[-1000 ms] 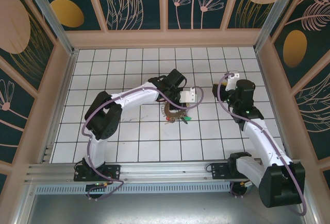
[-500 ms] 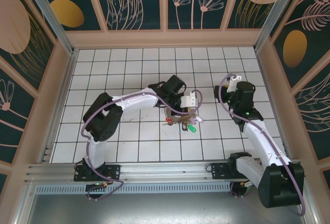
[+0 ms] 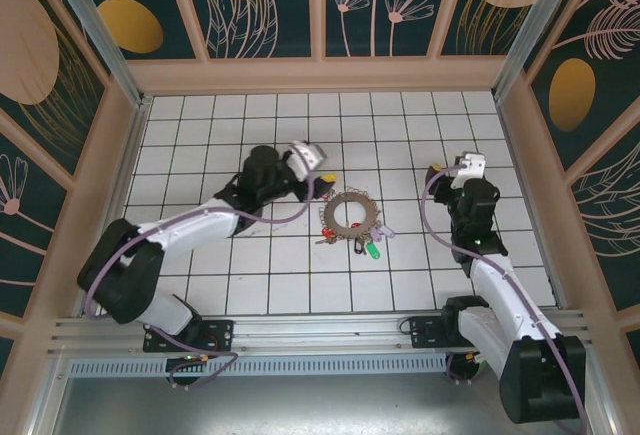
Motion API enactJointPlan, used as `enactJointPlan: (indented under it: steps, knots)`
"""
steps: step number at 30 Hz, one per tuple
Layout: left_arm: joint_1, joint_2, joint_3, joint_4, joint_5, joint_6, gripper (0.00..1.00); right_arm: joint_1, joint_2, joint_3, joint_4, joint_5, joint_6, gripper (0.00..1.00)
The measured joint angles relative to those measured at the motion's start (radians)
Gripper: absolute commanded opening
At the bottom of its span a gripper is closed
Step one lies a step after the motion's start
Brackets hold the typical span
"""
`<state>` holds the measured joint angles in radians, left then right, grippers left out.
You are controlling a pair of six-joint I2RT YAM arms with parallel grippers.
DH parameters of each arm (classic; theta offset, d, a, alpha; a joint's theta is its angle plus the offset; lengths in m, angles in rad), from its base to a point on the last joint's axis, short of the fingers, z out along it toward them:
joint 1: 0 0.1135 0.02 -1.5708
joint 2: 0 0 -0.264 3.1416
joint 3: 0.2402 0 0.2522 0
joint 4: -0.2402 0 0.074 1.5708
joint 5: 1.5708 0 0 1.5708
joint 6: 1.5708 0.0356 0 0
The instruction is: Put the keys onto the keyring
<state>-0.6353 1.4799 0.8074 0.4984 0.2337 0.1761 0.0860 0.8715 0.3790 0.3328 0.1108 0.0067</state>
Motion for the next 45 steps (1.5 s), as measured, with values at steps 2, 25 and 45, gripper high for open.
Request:
enactJointPlan:
  steps: [2,25,45]
  knots:
    - [0.045,-0.047,-0.072,0.067,-0.081,-0.067,0.99,-0.018,0.016,-0.043,0.066,0.031,-0.002,0.69]
    - [0.395,-0.305,-0.429,0.246,-0.526,-0.283,0.99,-0.120,0.484,-0.166,0.640,-0.058,-0.018,0.63]
    - [0.454,-0.137,-0.484,0.404,-0.477,-0.172,0.99,-0.113,0.661,-0.159,0.904,-0.101,0.000,0.99]
